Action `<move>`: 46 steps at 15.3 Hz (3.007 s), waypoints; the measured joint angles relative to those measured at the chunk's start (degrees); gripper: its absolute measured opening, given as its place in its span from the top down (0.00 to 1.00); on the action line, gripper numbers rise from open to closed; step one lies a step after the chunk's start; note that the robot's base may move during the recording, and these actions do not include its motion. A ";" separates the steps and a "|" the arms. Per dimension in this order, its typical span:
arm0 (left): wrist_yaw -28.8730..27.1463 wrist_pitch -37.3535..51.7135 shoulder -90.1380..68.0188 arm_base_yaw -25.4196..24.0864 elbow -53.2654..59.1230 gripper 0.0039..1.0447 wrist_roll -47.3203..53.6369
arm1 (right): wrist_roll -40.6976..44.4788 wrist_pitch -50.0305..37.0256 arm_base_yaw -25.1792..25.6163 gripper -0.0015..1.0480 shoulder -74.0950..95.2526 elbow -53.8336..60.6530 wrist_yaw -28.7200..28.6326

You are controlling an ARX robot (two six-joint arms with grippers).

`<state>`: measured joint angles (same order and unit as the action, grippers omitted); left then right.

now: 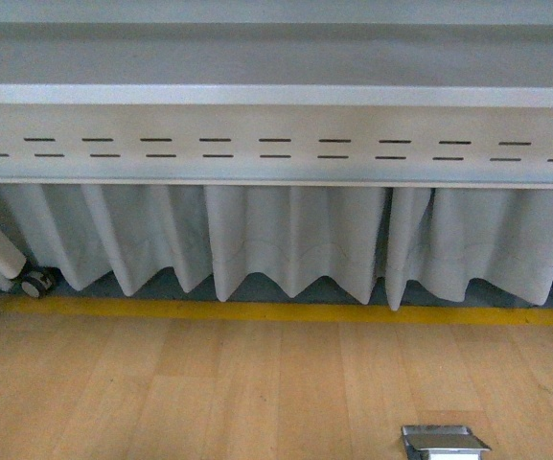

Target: Open oven

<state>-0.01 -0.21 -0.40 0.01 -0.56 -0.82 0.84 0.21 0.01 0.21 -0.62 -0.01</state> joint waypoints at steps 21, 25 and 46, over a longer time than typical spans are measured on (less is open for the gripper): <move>0.00 0.00 0.00 0.00 0.00 0.06 0.00 | 0.00 -0.02 0.00 0.06 0.00 0.00 0.00; 0.11 -0.24 0.00 0.00 0.00 0.06 0.00 | 0.00 0.22 0.00 0.06 -0.02 0.00 0.00; -0.09 0.02 0.00 0.00 0.00 0.06 0.00 | 0.02 -0.02 0.00 0.06 -0.02 0.00 0.00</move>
<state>-0.10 -0.19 -0.40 0.01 -0.56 -0.82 0.86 0.19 0.01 0.19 -0.62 -0.01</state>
